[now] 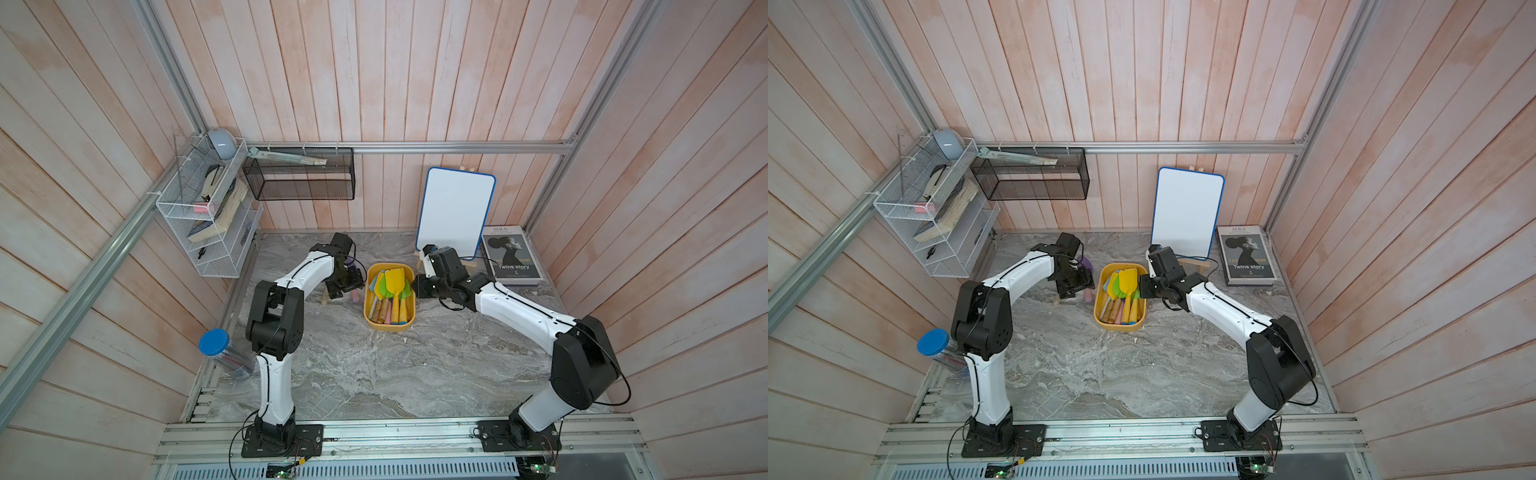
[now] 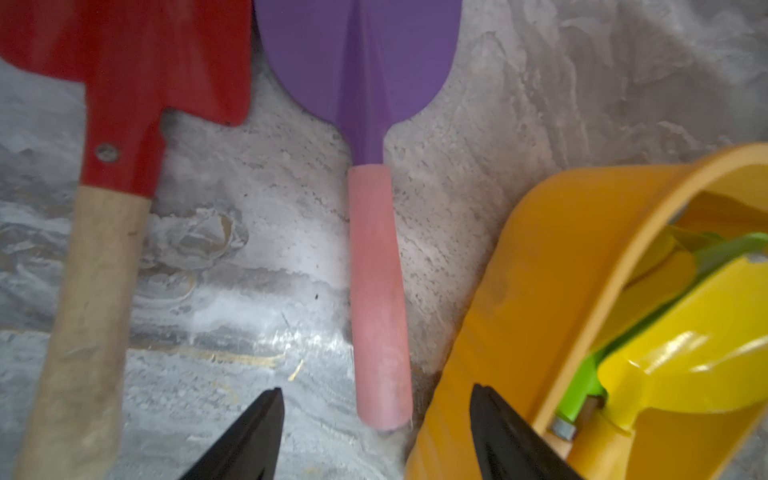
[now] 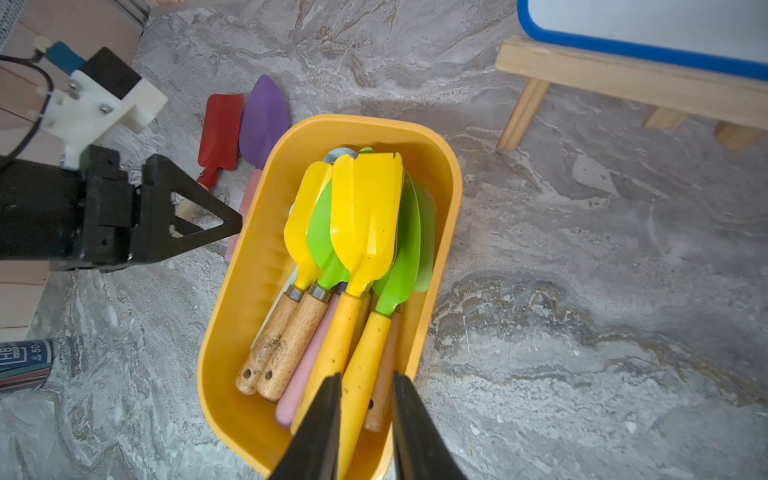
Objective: Put the shovel into the storage box
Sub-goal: Pick up the shovel from the center of the board.
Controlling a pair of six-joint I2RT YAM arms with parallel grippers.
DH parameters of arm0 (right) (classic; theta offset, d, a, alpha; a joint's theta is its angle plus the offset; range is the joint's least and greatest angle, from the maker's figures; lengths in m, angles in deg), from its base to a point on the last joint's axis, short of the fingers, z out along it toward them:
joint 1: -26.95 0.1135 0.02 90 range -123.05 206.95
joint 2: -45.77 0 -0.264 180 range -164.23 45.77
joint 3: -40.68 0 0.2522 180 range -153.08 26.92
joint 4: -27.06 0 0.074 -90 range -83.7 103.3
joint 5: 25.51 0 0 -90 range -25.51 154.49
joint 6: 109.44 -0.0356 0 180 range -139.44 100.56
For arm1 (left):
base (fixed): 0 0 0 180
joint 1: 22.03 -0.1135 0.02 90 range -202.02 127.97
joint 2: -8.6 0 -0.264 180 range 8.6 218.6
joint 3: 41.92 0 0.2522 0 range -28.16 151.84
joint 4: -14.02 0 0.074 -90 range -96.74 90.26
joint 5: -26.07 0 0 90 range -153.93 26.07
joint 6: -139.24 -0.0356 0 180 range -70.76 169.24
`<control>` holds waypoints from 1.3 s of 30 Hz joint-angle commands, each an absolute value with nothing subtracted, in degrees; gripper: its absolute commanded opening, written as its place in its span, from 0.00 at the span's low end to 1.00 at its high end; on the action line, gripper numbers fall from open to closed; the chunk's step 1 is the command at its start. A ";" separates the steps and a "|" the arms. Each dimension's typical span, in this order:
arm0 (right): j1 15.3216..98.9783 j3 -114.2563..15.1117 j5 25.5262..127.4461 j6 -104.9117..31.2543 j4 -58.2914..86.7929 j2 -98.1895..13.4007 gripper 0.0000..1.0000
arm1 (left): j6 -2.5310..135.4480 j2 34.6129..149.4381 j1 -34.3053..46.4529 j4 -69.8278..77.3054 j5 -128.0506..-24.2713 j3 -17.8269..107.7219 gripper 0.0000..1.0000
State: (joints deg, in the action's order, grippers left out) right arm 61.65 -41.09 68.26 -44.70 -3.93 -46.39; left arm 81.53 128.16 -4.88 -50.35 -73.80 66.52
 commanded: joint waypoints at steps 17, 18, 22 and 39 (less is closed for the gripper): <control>61.99 -37.19 69.06 -45.72 -2.29 -44.66 0.24 | 81.05 134.44 -4.89 -51.25 -71.26 69.94 0.50; 61.99 -37.25 69.14 -45.72 -2.07 -44.62 0.24 | 81.14 134.32 -4.90 -51.16 -71.23 69.77 0.48; 61.99 -36.93 69.44 -45.90 -1.59 -44.76 0.24 | 81.32 133.99 -4.85 -50.95 -71.14 68.82 0.39; 62.06 -36.14 71.11 -46.59 -0.24 -43.94 0.23 | 82.20 126.01 -4.67 -49.51 -70.99 65.70 0.18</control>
State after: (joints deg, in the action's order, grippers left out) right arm 61.69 -36.32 69.77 -46.05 -1.22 -45.45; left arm 82.01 130.53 -4.77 -49.98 -71.33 65.55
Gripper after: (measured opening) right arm 0.232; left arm 0.275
